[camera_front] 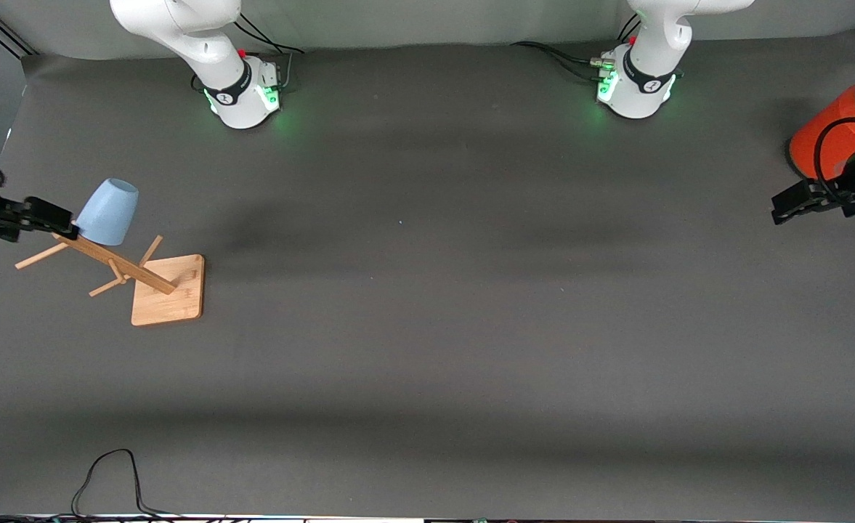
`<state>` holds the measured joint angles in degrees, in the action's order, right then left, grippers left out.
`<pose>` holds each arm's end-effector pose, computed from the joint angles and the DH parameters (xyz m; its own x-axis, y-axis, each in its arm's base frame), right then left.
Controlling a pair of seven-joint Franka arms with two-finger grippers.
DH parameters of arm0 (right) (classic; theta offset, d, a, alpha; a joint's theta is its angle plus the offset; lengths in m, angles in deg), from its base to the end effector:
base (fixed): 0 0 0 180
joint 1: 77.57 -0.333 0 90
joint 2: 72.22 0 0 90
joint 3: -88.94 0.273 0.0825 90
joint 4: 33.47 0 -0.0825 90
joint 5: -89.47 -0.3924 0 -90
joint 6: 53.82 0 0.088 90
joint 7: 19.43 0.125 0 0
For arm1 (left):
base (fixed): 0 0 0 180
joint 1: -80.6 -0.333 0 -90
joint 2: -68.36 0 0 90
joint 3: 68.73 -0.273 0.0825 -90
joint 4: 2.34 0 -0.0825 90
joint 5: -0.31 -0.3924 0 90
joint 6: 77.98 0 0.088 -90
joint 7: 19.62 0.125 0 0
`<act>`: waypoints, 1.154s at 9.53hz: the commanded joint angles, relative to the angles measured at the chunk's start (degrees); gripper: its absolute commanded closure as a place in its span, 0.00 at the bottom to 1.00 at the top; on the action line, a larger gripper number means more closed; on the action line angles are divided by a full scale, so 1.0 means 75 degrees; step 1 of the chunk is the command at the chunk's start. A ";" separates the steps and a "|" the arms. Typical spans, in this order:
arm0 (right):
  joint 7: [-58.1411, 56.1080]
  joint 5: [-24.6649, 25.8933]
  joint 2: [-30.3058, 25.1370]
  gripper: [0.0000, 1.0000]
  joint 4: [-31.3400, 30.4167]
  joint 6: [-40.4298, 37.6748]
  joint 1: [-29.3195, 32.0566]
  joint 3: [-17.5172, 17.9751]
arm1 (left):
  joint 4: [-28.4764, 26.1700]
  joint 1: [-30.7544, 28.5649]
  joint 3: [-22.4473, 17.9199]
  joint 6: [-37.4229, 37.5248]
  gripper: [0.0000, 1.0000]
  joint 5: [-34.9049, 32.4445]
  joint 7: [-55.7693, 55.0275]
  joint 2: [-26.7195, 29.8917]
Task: Rotate and upright cup with both arms
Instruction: 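Move the right gripper to the light blue cup on the wooden stand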
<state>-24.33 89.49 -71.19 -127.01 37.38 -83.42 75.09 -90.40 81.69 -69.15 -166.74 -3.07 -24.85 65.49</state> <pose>0.5601 -0.0779 0.5258 0.9968 -0.0540 -0.0584 -0.0542 -0.9985 -0.0003 0.5730 0.0007 0.5496 0.9962 0.0806 -0.0323 0.0785 -0.9950 -0.0625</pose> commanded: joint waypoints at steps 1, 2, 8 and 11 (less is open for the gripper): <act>0.0021 0.0091 -0.1469 0.00 -0.1762 0.0565 -0.0064 -0.0345 | 0.0794 0.0020 0.0045 0.0257 0.00 -0.0322 -0.0157 -0.0342; 0.0056 0.0091 -0.1473 0.00 -0.1801 0.0532 -0.0075 -0.0450 | 0.0808 -0.0015 0.0034 0.0048 0.00 -0.0416 -0.0077 -0.0495; 0.4739 0.0009 -0.1461 0.00 -0.1825 0.0321 -0.0251 -0.0393 | 0.3838 -0.0613 0.0068 -0.0035 0.00 -0.0277 0.0662 -0.3398; 0.4931 0.0010 -0.1461 0.00 -0.2536 0.0623 -0.0228 -0.0463 | 0.3936 -0.0543 0.0080 -0.0141 0.00 -0.0277 0.0615 -0.3648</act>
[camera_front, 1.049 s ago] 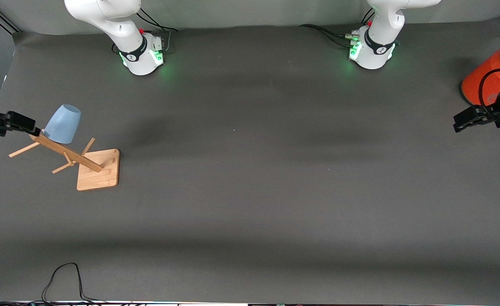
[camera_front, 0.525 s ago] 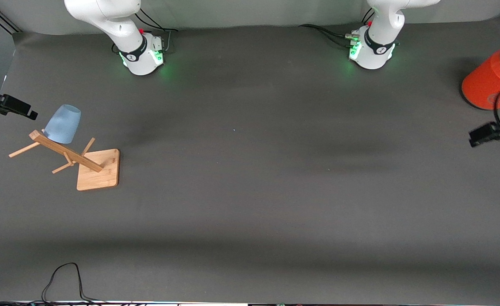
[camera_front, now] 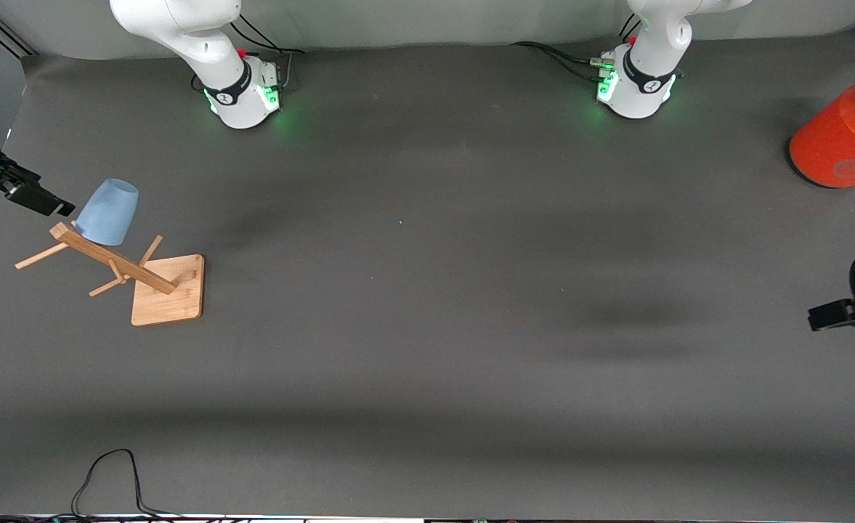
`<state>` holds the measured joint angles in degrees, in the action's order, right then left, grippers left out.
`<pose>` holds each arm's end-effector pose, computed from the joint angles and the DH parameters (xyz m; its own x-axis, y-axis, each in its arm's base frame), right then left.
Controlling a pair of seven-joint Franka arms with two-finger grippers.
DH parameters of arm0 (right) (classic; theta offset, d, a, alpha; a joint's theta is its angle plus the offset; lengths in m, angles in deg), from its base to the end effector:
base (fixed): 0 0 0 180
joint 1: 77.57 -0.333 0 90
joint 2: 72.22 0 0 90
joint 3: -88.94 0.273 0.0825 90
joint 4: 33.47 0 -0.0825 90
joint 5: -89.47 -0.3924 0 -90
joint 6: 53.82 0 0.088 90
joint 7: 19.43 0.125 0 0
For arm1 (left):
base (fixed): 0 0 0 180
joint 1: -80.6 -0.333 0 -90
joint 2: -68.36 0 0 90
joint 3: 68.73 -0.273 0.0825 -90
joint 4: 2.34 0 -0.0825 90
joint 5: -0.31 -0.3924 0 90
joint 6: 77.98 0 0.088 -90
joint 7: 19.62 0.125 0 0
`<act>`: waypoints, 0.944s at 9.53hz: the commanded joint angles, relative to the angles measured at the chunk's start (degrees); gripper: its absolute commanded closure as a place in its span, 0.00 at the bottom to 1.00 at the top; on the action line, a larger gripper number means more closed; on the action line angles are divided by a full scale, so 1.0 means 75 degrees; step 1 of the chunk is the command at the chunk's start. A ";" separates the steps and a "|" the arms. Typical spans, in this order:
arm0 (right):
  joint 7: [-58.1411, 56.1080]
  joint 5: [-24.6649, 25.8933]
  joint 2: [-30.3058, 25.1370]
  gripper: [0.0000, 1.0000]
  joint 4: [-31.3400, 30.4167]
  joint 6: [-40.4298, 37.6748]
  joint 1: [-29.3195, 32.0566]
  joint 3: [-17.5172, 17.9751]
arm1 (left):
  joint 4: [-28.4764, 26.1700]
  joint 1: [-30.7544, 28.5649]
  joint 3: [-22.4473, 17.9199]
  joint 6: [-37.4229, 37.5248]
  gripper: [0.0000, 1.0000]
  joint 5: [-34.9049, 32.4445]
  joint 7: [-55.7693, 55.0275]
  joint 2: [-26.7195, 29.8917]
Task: Rotate and upright cup with both arms
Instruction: 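Close the right gripper on the blue cup's base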
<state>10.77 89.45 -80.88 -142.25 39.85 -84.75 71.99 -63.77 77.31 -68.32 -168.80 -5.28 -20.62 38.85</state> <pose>0.5073 -0.0926 0.4900 0.7632 -0.6340 -0.1248 -0.6368 -0.7707 0.0214 0.6862 0.0478 0.4814 0.9977 0.0671 -0.0005 0.0668 -0.9933 -0.0939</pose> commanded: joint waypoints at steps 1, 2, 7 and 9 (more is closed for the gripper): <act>0.0251 0.0026 -0.0192 0.00 -0.0809 0.0540 -0.0040 -0.0073 | 0.0362 0.0029 -0.0019 0.0122 0.00 0.0029 0.0074 -0.0108; 0.0239 0.0026 -0.0180 0.00 -0.1091 0.0844 -0.0039 -0.0154 | 0.0362 0.0052 -0.0030 0.0111 0.00 0.0064 0.0062 -0.0109; 0.0122 0.0026 -0.0064 0.00 -0.2171 0.2146 -0.0040 -0.0167 | 0.0315 -0.0030 -0.0030 0.0087 0.00 0.0416 0.0051 -0.0120; 0.0122 0.0014 0.0042 0.00 -0.2172 0.2206 -0.0051 -0.0167 | 0.0315 -0.0054 -0.0030 0.0099 0.00 0.0474 0.0062 -0.0120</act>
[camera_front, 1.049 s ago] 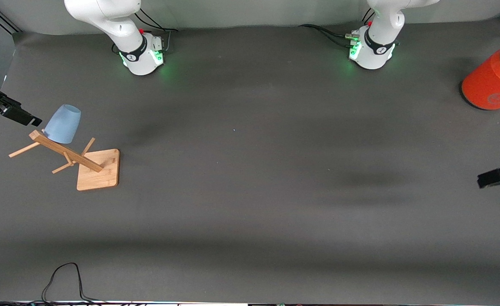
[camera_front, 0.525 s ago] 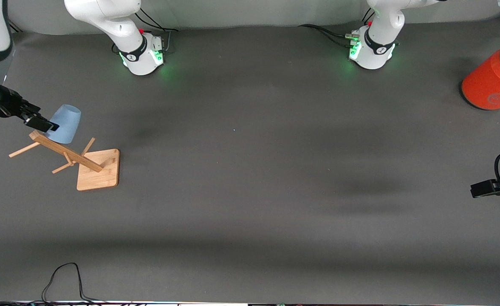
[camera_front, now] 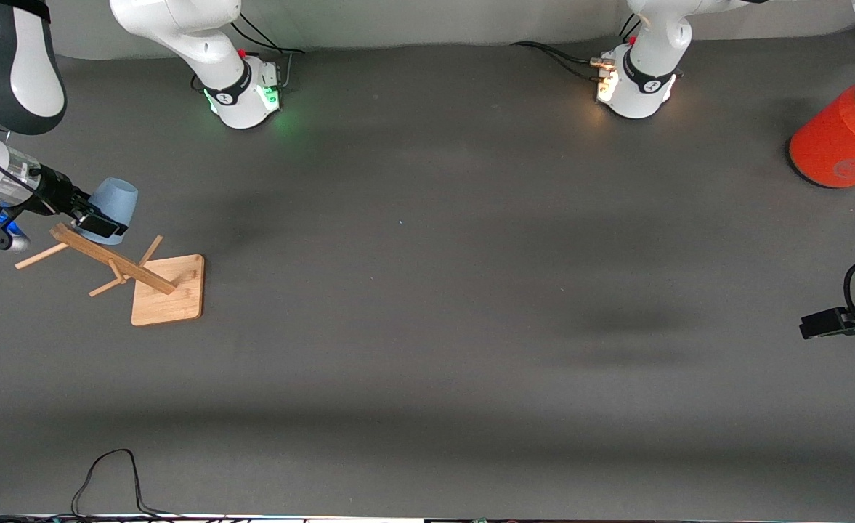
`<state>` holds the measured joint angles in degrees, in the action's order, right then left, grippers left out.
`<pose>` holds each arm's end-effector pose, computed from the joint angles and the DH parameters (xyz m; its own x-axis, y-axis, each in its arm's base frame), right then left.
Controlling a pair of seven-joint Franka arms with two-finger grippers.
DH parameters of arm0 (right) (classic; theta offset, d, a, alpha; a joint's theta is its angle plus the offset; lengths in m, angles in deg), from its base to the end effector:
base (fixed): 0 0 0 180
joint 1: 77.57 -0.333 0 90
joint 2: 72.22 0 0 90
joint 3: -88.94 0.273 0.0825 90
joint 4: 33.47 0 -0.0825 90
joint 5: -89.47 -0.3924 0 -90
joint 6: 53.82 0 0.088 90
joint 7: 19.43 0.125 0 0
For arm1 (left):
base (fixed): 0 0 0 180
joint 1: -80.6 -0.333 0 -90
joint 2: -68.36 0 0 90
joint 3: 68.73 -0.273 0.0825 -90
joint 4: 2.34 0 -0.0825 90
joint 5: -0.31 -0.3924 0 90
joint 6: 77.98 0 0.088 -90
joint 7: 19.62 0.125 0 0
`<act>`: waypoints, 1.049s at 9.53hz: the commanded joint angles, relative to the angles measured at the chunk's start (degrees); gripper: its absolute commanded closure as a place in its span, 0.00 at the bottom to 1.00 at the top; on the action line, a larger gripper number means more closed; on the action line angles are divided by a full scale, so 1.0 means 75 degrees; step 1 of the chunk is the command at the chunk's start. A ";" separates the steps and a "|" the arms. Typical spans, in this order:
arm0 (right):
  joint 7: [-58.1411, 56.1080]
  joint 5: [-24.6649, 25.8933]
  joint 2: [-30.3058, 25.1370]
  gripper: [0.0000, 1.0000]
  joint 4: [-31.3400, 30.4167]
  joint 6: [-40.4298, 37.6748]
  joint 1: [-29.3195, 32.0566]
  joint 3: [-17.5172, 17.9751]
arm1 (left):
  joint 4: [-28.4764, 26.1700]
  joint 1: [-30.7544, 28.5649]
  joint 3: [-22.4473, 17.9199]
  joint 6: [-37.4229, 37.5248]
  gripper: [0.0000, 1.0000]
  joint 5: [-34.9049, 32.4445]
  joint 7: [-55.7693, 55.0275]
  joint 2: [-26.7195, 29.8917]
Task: Rotate and upright cup with both arms
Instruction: 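Close the right gripper on the blue cup's base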
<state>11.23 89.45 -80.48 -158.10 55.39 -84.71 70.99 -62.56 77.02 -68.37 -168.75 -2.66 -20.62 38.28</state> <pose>0.4937 -0.0946 0.3761 0.7449 -0.6532 -0.1358 -0.6561 -0.7541 0.0286 0.6886 0.0462 0.4842 0.9972 0.0737 0.0090 0.0741 -0.9961 -0.0485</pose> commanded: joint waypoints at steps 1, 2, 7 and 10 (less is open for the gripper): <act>0.0061 0.0014 -0.0011 0.14 -0.0057 0.0135 -0.0056 -0.0033 | 0.0154 -0.0015 -0.0024 0.0092 0.00 0.0126 0.0062 -0.0045; 0.0014 0.0014 0.0001 0.51 -0.0057 0.0123 -0.0056 -0.0033 | 0.0154 -0.0015 -0.0024 0.0092 0.00 0.0126 0.0062 -0.0045; 0.0014 0.0014 -0.0058 0.56 0.0036 0.0030 -0.0068 -0.0033 | 0.0131 -0.0027 -0.0024 0.0115 0.00 0.0138 0.0074 -0.0045; 0.0154 0.0014 -0.0163 0.57 0.0444 -0.0716 -0.0114 0.0084 | 0.0142 -0.0027 -0.0024 0.0115 0.00 0.0138 0.0074 -0.0056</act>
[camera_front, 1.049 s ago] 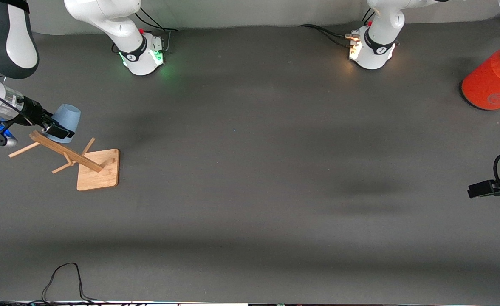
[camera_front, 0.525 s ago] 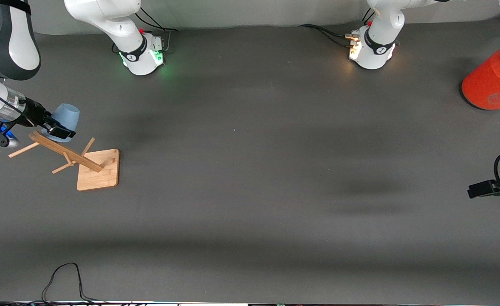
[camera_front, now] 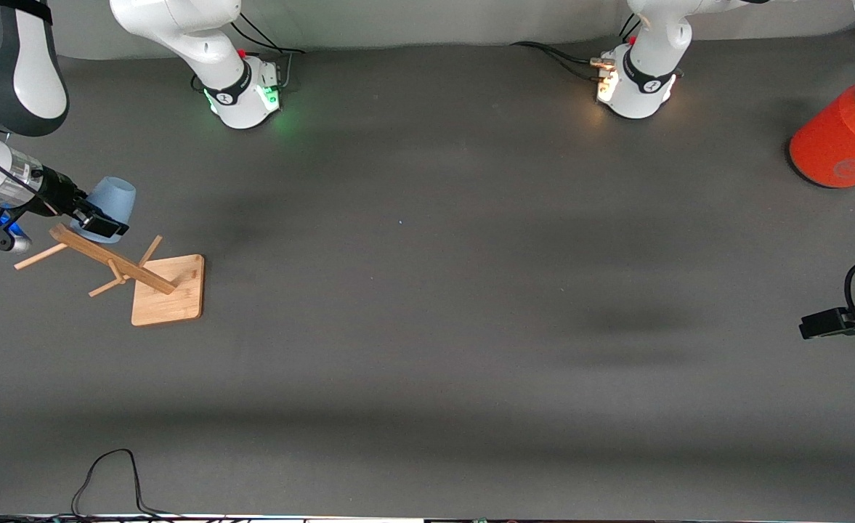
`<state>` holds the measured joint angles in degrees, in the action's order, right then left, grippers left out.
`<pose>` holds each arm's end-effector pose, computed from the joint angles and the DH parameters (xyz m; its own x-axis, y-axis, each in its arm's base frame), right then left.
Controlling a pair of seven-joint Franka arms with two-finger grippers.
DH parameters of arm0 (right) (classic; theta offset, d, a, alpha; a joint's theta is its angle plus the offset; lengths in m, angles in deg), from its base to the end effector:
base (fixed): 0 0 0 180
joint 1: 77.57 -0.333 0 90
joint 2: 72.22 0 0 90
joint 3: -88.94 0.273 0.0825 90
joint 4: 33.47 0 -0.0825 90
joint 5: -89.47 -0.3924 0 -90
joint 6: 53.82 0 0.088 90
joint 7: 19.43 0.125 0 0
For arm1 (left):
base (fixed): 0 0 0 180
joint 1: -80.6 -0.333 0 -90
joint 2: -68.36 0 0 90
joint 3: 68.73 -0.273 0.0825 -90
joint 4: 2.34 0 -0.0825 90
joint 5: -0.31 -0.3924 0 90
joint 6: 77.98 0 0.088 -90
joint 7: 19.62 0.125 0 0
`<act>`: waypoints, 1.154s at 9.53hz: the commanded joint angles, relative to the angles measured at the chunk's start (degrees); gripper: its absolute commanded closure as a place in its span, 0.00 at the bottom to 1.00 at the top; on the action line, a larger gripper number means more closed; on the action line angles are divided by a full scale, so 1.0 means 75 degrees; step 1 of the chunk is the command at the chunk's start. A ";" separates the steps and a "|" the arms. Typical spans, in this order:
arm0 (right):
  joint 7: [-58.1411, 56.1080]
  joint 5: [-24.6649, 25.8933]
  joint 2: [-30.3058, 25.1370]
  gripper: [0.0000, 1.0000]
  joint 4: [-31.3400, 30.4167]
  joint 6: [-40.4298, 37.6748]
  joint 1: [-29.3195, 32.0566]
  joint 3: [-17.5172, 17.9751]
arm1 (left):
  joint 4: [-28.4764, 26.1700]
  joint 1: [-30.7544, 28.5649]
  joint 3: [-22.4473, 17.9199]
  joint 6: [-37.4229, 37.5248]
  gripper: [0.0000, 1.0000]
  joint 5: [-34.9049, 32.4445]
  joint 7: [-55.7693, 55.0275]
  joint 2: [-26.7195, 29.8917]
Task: Rotate and upright cup with both arms
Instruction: 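Close the right gripper on the blue cup's base, then lift the blue cup off the peg and carry it toward the table middle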
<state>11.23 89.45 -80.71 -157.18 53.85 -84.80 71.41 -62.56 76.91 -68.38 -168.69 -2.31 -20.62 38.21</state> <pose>0.4944 -0.0905 0.3837 0.7500 -0.6461 -0.1415 -0.6489 -0.7602 0.0318 0.6886 0.0469 0.4832 0.9971 0.0759 0.0067 0.0762 -0.9962 -0.0425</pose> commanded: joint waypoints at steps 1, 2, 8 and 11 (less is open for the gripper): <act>0.0213 0.0014 -0.0215 0.57 0.0498 -0.0829 -0.0347 0.0017 | 0.0131 -0.0023 -0.0023 0.0107 0.00 0.0091 0.0074 -0.0035; 0.0538 0.0014 -0.0459 0.57 0.0500 -0.1029 -0.0419 0.0029 | 0.0131 -0.0023 -0.0023 0.0107 0.00 0.0172 0.0074 -0.0047; 0.3942 -0.0756 -0.1469 0.57 0.0558 -0.2203 -0.2184 0.0146 | 0.0049 -0.0175 -0.0035 0.0119 0.00 0.0266 0.0121 -0.0047; 0.7455 -0.1029 -0.0526 0.58 0.1572 -0.1807 -0.4431 0.0146 | 0.0014 -0.0233 -0.0035 0.0119 0.00 0.0522 0.0121 -0.0047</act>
<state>57.56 82.33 -89.95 -151.18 39.73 -111.69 73.02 -62.66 75.54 -68.45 -168.50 -0.14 -20.61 37.92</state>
